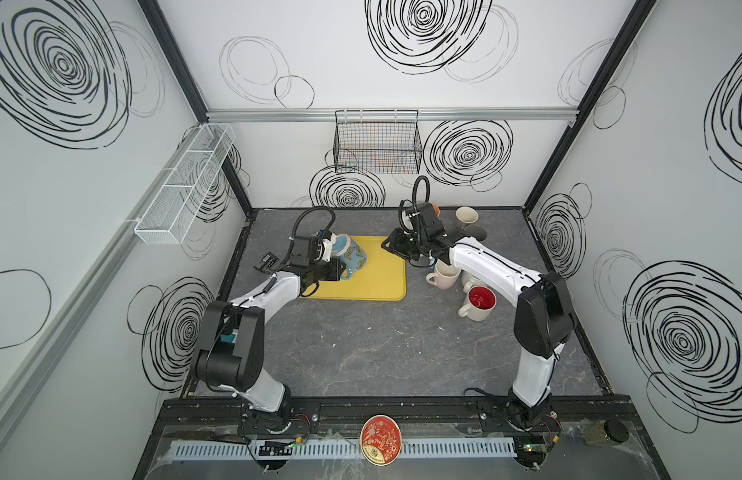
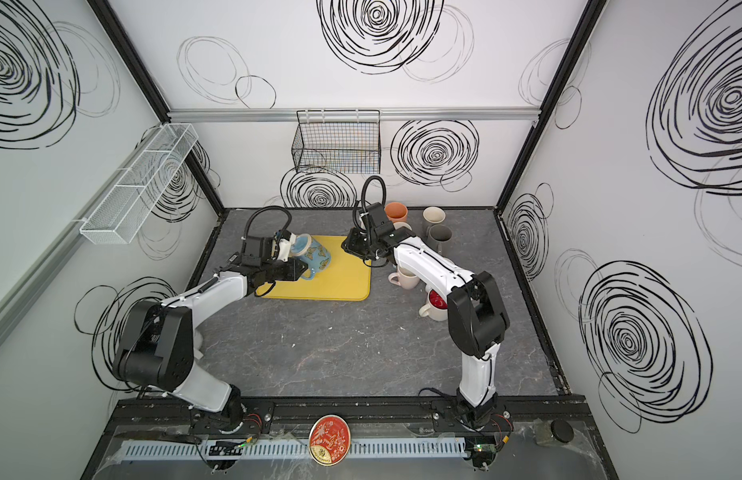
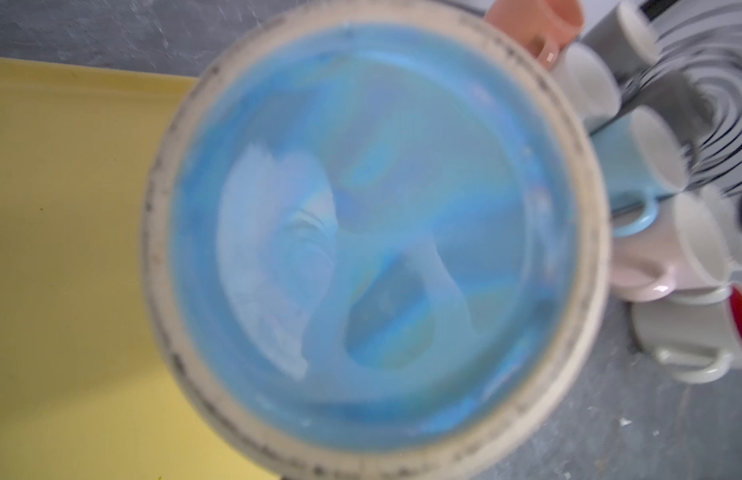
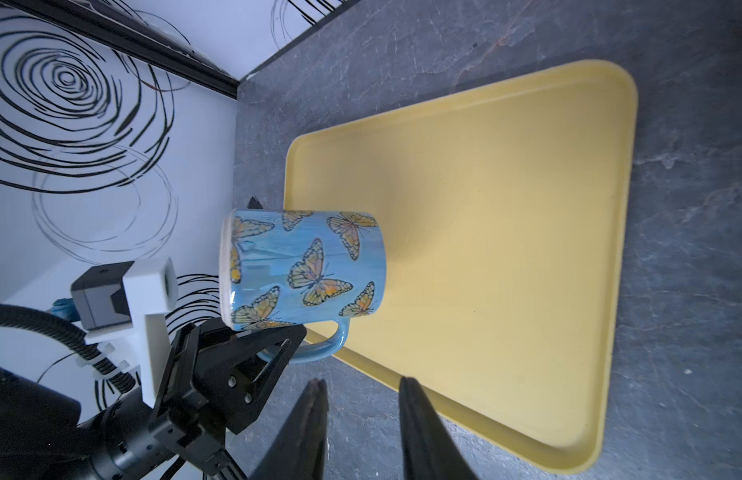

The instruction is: Turn the mug right side up

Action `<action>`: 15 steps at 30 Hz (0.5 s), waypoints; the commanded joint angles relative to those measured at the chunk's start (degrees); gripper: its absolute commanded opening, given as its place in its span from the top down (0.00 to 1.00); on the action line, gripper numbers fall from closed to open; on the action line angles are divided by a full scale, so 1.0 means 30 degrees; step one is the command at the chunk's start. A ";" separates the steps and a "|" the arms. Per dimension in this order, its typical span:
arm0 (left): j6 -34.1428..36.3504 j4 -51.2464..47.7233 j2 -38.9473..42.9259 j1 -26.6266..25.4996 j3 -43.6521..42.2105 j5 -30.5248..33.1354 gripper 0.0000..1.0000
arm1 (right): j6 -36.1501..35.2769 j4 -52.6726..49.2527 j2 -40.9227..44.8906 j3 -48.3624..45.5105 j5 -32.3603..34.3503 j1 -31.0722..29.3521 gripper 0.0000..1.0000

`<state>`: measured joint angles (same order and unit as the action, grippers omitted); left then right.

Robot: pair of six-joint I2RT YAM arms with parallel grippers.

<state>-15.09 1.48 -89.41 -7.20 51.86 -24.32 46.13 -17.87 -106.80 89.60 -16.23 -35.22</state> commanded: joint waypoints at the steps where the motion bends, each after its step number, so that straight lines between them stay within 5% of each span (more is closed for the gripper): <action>1: -0.5215 0.7962 0.1618 0.0741 -0.0572 -0.2595 1.00 | 0.0808 0.2765 0.0778 -0.0537 -0.0868 0.0074 0.66; 10: -1.3604 1.8499 0.2614 0.1551 -0.1569 -0.3824 1.00 | 0.2443 0.6951 0.0172 0.0020 -0.4678 0.0012 0.65; 15: -1.5960 2.0553 0.2497 0.1242 -0.0819 -0.3884 1.00 | 0.2933 0.8478 -0.0698 0.1618 -0.6870 -0.0152 0.64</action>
<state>-55.77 44.49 -85.03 -2.92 46.19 -33.63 53.01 1.19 -107.77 90.78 -30.79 -35.11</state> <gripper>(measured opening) 0.218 0.355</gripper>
